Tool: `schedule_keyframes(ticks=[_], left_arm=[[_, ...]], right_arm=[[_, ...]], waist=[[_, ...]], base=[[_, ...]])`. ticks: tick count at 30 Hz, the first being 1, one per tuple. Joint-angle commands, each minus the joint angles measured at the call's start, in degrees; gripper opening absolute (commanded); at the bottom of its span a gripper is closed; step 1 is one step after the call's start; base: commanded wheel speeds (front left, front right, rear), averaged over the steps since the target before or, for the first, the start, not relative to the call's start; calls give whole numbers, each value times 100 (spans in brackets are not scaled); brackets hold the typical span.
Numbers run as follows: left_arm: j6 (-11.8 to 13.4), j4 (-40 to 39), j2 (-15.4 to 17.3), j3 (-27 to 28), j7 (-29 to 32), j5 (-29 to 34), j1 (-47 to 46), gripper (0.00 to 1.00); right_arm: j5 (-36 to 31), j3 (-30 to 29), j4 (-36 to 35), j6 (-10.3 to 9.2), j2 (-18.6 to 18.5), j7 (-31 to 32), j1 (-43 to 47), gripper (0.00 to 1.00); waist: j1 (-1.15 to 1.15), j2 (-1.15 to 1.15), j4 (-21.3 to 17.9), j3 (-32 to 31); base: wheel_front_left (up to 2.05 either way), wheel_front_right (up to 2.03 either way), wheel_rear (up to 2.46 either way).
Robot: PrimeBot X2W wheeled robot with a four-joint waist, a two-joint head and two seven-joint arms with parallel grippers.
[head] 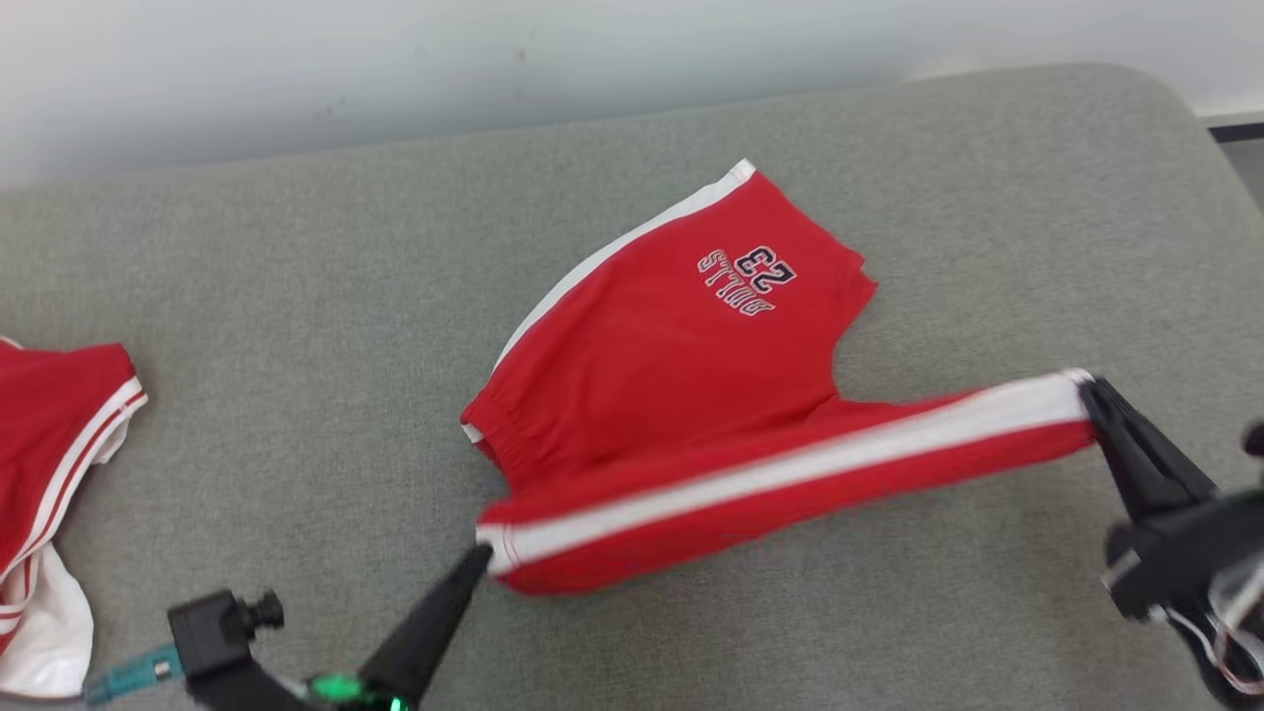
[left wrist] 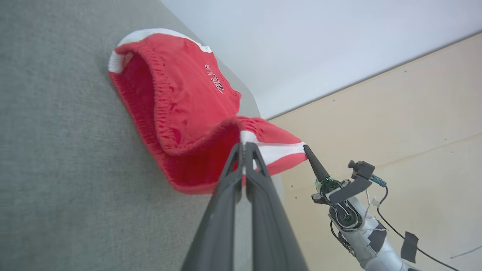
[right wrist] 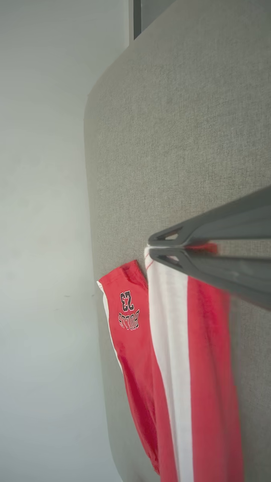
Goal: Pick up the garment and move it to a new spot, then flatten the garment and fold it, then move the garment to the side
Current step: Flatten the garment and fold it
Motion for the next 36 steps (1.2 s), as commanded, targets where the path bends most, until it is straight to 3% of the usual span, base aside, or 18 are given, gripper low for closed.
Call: schedule_keyframes(ticks=[1,8,21,36], left_arm=[[53,146,-97,104,-58,-108,-145,0],[229,809,-719,452,-121,-430,-789,0],[35,1522,-1588,636,-31,-720,-1735,0],[-46,2259,-2010,690,-209,-370,-2099,0]], right_arm=[[-157,-10,154,-10,157,157,-287,0],[-632,113,1249,-10,762,410,-1737,0],[-1322,946,3210,-9,999,0,-4288,0],[-1453,1608,5153,-9,1337,-602,-5749,0]], waist=[[0,1,99,154],[0,1,365,549],[0,1,947,1373],[0,1,1475,1686]], base=[[0,0,0],[0,0,0],[0,0,0],[0,0,0]])
